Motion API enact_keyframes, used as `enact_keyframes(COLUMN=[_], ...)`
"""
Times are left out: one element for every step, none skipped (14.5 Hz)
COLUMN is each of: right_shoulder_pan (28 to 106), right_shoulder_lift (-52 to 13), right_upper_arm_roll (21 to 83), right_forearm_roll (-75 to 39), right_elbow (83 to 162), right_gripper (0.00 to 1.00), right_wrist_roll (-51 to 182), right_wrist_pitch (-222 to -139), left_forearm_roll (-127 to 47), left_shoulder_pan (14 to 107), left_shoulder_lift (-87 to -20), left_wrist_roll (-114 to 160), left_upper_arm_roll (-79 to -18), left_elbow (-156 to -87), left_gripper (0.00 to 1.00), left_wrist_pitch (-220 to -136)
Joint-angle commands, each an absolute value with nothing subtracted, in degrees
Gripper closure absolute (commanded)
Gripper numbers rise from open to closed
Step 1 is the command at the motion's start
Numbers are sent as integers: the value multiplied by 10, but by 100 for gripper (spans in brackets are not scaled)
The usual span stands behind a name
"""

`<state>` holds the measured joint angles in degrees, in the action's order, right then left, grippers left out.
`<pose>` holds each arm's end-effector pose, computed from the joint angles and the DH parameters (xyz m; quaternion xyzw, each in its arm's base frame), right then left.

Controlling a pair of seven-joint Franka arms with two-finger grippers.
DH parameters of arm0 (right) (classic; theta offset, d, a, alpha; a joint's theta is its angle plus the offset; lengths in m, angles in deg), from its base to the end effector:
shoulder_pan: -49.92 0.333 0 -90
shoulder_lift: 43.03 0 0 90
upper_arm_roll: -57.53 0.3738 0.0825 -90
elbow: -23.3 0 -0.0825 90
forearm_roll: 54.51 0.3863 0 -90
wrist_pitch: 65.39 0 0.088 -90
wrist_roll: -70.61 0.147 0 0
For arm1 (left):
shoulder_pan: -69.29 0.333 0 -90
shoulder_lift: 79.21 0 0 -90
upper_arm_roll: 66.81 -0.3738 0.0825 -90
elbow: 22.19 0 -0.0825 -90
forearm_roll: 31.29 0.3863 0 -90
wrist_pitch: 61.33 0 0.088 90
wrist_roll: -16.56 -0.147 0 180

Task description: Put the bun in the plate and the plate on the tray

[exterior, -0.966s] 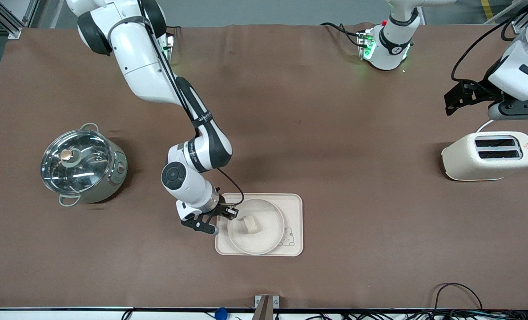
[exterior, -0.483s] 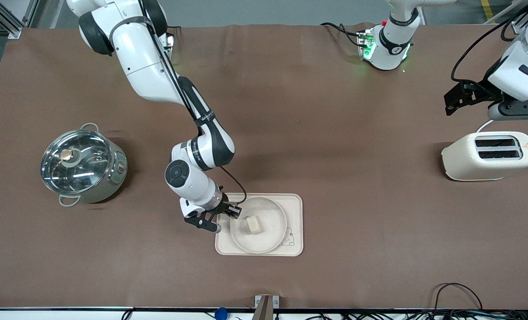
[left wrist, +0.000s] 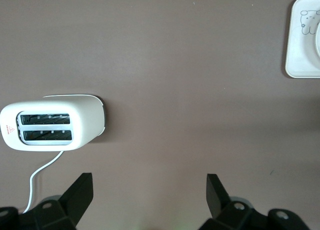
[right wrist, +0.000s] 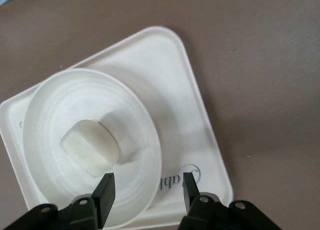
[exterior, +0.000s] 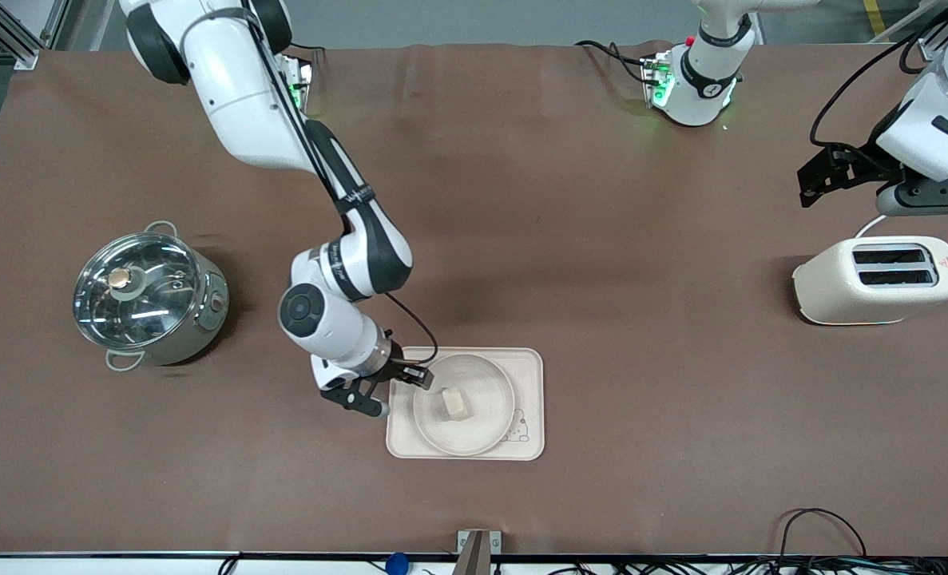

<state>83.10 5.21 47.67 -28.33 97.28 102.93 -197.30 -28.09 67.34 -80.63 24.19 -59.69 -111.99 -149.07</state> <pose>0.7268 0.3786 0.2623 -0.9721 0.1790 -0.0238 0.1498 0.5378 -0.0783 0.6543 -0.9995 0.0116 0.0013 0.0300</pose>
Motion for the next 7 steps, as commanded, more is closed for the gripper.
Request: enact_keyframes(right_shoulder_pan=[823, 823, 821, 821, 822, 823, 822], right_shoulder_lift=[-11, -25, -39, -54, -65, -77, -93], right_upper_arm_roll=[440, 428, 416, 402, 390, 379, 373], right_forearm_roll=[-289, -295, -295, -296, -298, -309, -333], right_elbow=[992, 992, 993, 995, 995, 995, 995], right_gripper=[23, 14, 5, 0, 0, 0, 0], right_wrist_roll=[1017, 1004, 1003, 1003, 1003, 1002, 998], right_wrist_pitch=[-1899, -1873, -1856, -1838, -1826, -1807, -1778], left_forearm_roll=[-288, -288, -288, -288, -289, -289, -289], left_shoulder_pan=[673, 673, 673, 673, 674, 674, 673], left_shoulder_lift=[-818, -818, -818, -819, -820, -822, -823], left_wrist_roll=[234, 234, 234, 233, 230, 227, 227], left_upper_arm_roll=[-600, -600, -600, -599, -599, -599, -597], left_elbow=[-1125, -1125, -1126, -1126, -1126, -1127, -1127], left_gripper=[0, 0, 0, 0, 0, 0, 0], left_wrist_pitch=[-1496, -1496, -1496, -1496, -1494, -1494, -1493])
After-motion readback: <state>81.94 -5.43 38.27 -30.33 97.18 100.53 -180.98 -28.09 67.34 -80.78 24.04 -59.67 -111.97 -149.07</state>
